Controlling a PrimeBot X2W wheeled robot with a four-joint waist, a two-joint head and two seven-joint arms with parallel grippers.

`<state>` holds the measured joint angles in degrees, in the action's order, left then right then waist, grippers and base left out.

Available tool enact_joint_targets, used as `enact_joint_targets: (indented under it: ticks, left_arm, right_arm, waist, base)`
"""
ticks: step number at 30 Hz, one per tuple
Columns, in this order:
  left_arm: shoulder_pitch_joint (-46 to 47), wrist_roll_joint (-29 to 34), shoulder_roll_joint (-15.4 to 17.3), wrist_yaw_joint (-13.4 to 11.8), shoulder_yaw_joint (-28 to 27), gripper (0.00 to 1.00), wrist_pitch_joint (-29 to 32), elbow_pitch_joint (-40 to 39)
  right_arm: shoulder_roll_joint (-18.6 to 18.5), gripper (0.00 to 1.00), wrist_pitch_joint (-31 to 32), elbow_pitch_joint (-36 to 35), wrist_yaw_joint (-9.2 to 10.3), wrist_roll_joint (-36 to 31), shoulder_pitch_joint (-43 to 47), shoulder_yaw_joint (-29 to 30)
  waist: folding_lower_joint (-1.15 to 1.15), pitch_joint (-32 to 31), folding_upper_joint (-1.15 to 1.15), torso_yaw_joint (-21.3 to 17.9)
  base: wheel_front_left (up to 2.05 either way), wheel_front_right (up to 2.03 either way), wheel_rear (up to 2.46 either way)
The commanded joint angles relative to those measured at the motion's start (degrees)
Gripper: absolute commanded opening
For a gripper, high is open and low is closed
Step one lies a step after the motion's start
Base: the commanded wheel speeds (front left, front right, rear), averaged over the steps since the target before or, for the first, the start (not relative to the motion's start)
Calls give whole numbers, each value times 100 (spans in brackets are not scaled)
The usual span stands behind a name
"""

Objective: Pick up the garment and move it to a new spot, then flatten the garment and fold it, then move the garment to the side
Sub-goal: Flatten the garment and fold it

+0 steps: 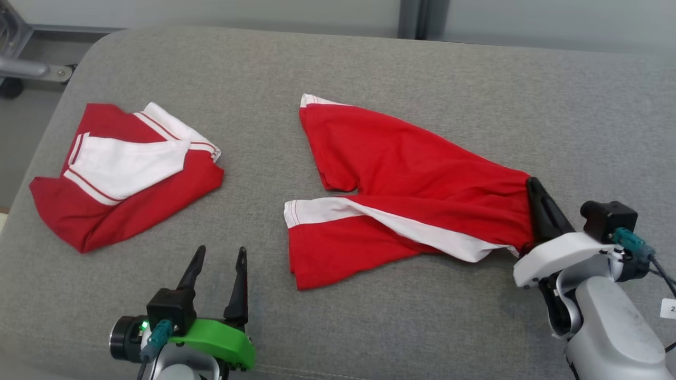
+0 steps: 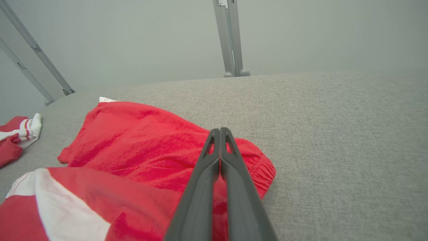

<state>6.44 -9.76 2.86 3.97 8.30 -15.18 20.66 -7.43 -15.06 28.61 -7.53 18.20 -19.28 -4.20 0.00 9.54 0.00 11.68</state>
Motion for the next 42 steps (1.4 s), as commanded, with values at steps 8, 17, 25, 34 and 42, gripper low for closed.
enact_joint_targets:
  ticks: [8,17,25,34,42]
  left_arm:
    - [178,-247,10,-113,384,100,5,-80]
    - [-115,-142,10,-98,198,100,5,9]
    - [-151,-63,10,4,257,100,6,-10]
    - [-220,-17,11,20,340,100,6,45]
    - [-233,84,10,75,393,100,6,134]
  right_arm:
    - [-154,0,-18,209,8,-276,-383,326]
    - [-46,100,-18,-341,8,-238,253,256]
    - [105,100,-18,-899,7,-57,1141,174]
    - [205,100,-18,-649,8,226,1362,21]
    - [208,100,-18,-367,7,529,1161,-76]
  waist:
    - [0,317,0,681]
    - [0,-97,0,301]
    - [0,-367,0,-118]
    - [0,-339,0,-98]
    - [0,-306,0,94]
  base:
    - [0,0,0]
    - [0,0,0]
    - [0,0,0]
    - [0,0,0]
    - [0,0,0]
